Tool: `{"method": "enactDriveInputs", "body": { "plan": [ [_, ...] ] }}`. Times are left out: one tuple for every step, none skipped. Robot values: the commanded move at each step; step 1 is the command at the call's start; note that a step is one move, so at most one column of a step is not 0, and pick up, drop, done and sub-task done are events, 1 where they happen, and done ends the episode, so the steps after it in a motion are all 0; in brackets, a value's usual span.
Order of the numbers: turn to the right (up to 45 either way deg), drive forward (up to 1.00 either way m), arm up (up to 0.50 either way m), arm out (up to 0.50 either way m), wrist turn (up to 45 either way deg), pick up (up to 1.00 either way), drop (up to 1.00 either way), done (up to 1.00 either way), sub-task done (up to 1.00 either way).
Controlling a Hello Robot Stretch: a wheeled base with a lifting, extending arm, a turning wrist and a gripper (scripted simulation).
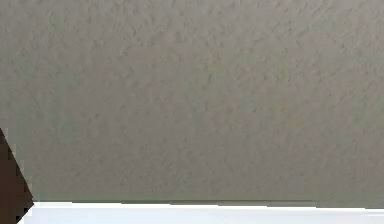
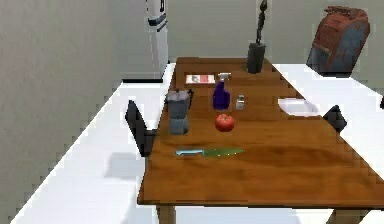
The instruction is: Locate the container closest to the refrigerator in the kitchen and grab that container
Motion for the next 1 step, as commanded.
{"method": "enactDriveInputs", "body": {
  "plan": [
    [3.0, 0.00, 0.00, 0.00, 0.0, 0.00, 0.00, 0.00, 0.00]
  ]
}}
